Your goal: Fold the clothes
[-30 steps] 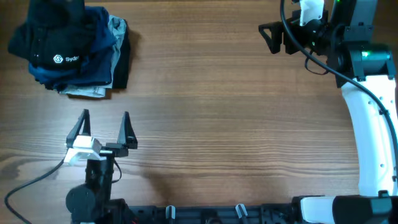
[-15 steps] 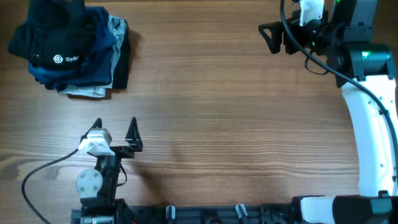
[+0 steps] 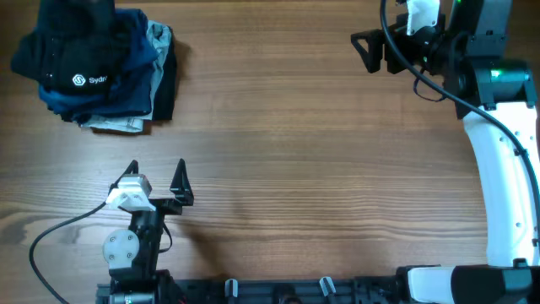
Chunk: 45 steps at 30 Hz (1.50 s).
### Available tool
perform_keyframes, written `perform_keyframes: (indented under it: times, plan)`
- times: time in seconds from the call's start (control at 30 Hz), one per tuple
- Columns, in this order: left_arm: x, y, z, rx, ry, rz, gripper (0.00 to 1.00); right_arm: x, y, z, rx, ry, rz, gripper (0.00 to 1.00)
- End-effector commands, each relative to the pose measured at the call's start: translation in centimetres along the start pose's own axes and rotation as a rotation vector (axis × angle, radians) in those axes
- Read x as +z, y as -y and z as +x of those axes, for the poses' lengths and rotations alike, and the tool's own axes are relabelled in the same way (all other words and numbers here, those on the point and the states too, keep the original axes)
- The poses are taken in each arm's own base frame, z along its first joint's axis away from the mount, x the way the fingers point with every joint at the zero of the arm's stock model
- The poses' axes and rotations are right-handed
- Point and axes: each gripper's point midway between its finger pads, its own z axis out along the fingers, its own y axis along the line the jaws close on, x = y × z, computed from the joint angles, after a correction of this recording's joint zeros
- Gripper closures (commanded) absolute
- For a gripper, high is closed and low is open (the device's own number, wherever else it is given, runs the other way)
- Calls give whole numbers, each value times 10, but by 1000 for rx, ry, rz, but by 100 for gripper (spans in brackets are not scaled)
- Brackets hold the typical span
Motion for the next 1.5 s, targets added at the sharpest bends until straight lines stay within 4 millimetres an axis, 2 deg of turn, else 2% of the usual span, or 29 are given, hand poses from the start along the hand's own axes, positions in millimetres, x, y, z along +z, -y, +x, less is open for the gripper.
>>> perform_keyframes:
  times: [0.0,0.1,0.2,0.27,0.33,0.37,0.53,0.63,0.77,0.83,1.0,1.13,1.23,1.47]
  plan:
    - [0,-1,1,9,2,-6,0,-8,-4,-5,-31,18,5,0]
    - [0,-1,1,9,2,-6,0,-58,-4,-39,-100,161,126,0]
    - [0,-1,1,9,2,-6,0,-100,10,-62,-37,358,293,0]
    - [0,-1,1,9,2,-6,0,-123,17,-62,56,495,373,0]
    - [0,-1,1,9,2,-6,0,-133,13,-50,66,601,384,0]
    - [0,-1,1,9,2,-6,0,-134,11,-40,67,623,382,0]
    - [0,-1,1,9,2,-6,0,-125,-6,66,68,642,380,0]
    - [0,-1,1,9,2,-6,0,-115,-14,138,77,629,384,0]
    - [0,-1,1,9,2,-6,0,-101,-21,186,88,638,360,1]
    - [0,-1,1,9,2,-6,0,-93,-20,202,95,628,358,0]
    - [0,-1,1,9,2,-6,0,-80,-19,225,103,602,359,0]
    - [0,-1,1,9,2,-6,0,-79,-17,235,113,568,375,0]
    - [0,-1,1,9,2,-6,0,-85,-18,230,74,593,388,0]
    - [0,-1,1,9,2,-6,0,-85,-18,230,65,591,390,0]
